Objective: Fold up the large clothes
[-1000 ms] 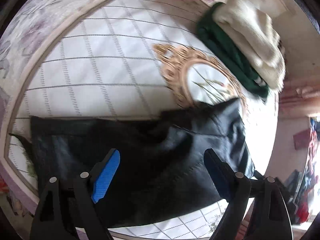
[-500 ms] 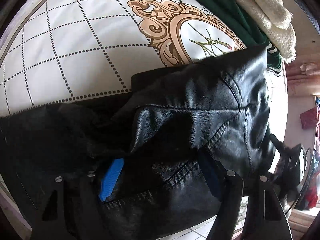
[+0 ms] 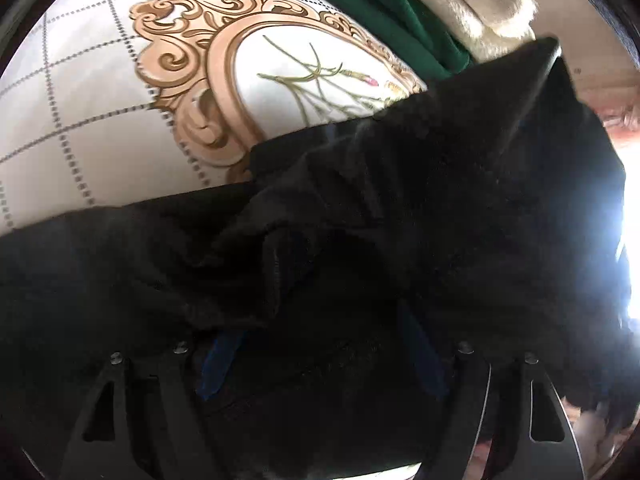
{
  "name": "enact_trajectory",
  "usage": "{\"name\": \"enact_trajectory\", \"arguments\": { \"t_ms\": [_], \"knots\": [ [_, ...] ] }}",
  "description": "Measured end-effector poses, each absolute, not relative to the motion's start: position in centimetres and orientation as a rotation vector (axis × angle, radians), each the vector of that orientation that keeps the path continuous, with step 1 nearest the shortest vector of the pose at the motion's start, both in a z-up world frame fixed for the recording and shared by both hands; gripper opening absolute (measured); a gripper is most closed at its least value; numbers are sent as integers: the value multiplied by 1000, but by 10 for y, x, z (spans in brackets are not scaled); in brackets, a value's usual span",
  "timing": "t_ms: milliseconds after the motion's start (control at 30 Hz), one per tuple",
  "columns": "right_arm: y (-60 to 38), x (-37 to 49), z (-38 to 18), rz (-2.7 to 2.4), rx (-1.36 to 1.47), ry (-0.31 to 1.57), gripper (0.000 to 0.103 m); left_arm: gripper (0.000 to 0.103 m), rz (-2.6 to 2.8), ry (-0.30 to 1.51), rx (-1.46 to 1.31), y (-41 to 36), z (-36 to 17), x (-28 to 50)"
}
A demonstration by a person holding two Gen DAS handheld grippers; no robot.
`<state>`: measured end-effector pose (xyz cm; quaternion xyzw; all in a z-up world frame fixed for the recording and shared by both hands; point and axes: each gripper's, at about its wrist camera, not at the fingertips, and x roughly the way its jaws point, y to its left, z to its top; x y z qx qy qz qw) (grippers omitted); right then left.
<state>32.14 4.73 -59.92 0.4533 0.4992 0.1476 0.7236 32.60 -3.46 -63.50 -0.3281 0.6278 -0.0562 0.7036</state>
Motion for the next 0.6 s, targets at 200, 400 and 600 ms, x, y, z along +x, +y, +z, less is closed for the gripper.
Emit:
{"name": "enact_trajectory", "arguments": {
  "t_ms": [200,400,600],
  "knots": [
    [83,311,-552,380,859,1092,16,75,-130,1377,-954,-6,-629,317],
    [162,281,-490,474,614,1064,16,76,49,1248,-977,63,-561,231],
    [281,247,-479,660,385,1138,16,90,377,1163,-925,153,-502,103]
  ]
}}
